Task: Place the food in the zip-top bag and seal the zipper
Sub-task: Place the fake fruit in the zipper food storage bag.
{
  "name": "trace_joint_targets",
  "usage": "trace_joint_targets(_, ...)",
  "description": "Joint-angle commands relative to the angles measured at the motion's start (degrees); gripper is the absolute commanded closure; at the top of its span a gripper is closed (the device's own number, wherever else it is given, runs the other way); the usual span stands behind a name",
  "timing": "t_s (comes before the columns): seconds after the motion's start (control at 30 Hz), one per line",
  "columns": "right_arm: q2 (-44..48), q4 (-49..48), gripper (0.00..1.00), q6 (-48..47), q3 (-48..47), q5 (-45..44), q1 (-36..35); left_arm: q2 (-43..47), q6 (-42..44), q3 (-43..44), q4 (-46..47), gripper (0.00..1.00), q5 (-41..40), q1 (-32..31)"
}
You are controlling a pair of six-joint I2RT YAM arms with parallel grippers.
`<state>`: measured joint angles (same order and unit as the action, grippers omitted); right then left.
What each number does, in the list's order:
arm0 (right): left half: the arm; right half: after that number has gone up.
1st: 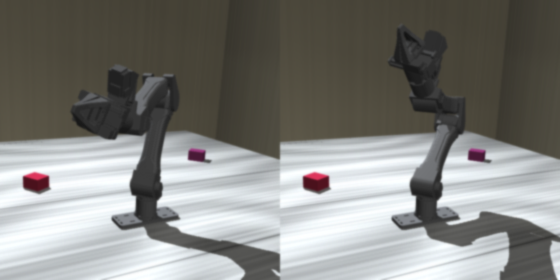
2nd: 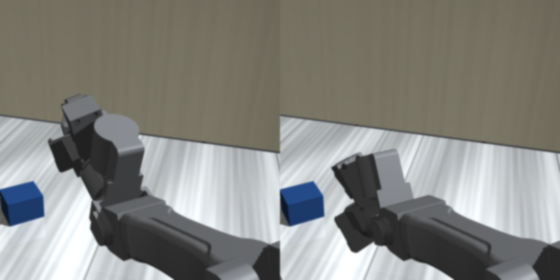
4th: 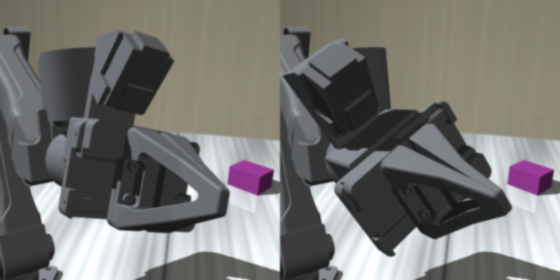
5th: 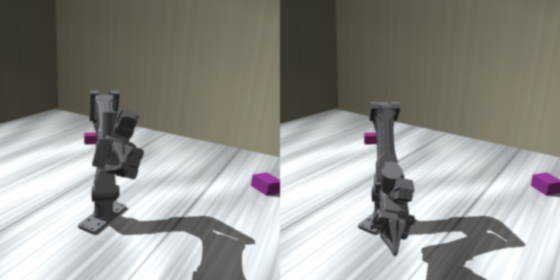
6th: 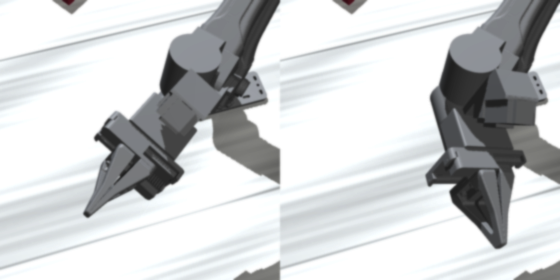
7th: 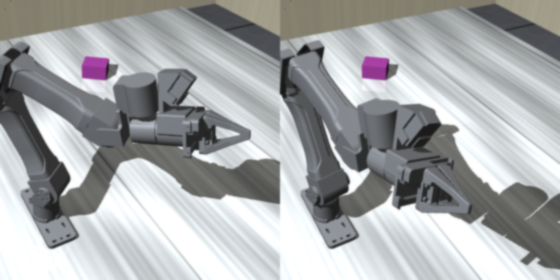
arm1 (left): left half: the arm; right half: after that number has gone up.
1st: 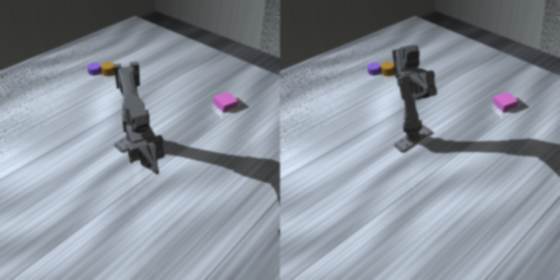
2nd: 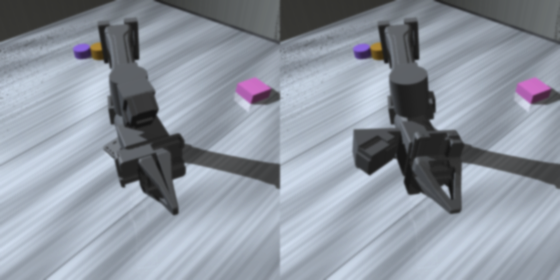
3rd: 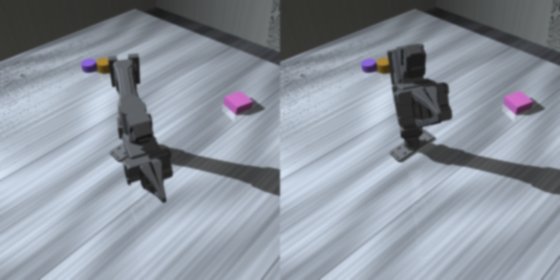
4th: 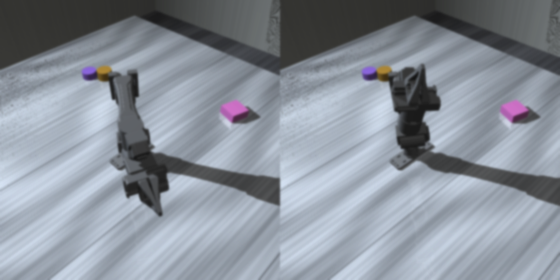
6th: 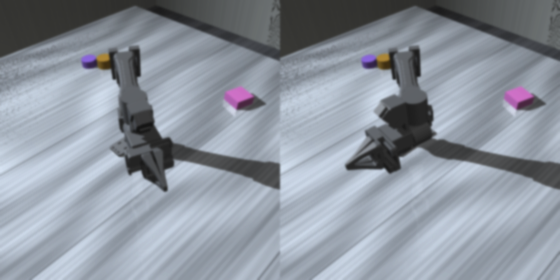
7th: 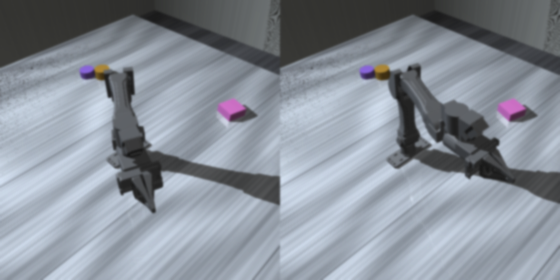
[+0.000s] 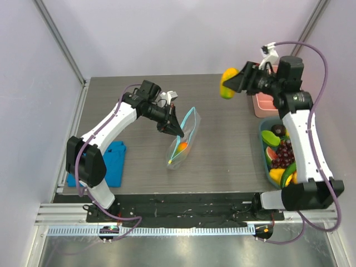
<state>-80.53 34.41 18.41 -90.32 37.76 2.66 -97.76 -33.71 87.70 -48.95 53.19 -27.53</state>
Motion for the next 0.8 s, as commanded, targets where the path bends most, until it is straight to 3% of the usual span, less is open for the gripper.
trace_joint_targets(0.0,6.78,-18.67,0.53,4.7,3.48,-1.97,-11.42,-0.07,1.63,2.3,-1.94,1.0,-0.01,-0.95)
trace_joint_targets(0.2,6.79,-18.77,0.57,-5.49,7.95,-11.38,-27.85,-0.59,1.9,3.62,-2.38,1.0,0.25,-1.39)
trace_joint_targets(0.43,8.46,-25.53,0.61,-13.05,19.74,-19.03,-38.5,-0.95,1.46,3.35,-1.76,1.0,1.48,-1.39)
trace_joint_targets(0.77,13.99,-19.84,0.69,-21.22,26.6,-22.91,-40.8,-0.59,1.55,3.18,-1.68,1.0,3.24,-0.77)
